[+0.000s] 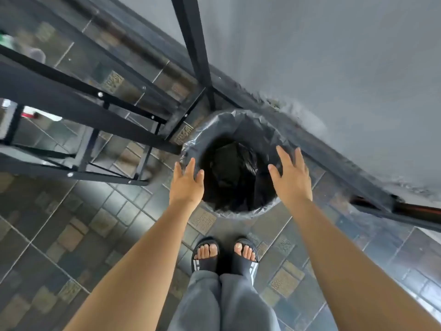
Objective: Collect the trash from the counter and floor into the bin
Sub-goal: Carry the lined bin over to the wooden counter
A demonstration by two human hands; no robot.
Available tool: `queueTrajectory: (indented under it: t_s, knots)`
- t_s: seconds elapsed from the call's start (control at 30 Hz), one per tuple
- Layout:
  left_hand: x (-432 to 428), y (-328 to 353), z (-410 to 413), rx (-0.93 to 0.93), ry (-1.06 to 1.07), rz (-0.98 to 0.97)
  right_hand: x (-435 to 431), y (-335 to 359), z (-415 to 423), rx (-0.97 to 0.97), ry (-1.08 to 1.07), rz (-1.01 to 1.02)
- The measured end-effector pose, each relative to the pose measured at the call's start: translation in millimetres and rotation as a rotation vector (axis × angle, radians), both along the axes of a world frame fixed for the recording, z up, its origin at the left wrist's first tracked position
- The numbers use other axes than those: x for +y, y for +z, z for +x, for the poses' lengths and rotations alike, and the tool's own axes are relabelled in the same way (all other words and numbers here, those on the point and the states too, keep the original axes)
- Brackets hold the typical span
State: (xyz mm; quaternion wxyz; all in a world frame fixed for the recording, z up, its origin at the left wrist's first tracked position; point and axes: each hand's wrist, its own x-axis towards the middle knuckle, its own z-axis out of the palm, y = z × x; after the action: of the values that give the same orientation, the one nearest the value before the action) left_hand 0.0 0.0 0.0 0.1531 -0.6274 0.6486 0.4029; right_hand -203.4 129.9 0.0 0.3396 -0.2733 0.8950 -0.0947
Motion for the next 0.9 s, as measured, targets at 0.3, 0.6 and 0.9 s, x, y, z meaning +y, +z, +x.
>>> queueTrajectory:
  t_s: [0.3,0.6,0.9]
  knots:
    - [-13.1,-60.2,-7.6,0.223,0.251,-0.160,-9.4,-56.3,-7.2,-0.083,-0.217,-0.193]
    - [-3.4,-11.7,-1.8,0.241,0.272,-0.137,5.2,-1.9,7.7,-0.150,-0.361,-0.222]
    - [13.6,170.9,14.1,0.274,0.239,-0.161,26.9,191.8,28.4,-0.116,-0.386,-0.275]
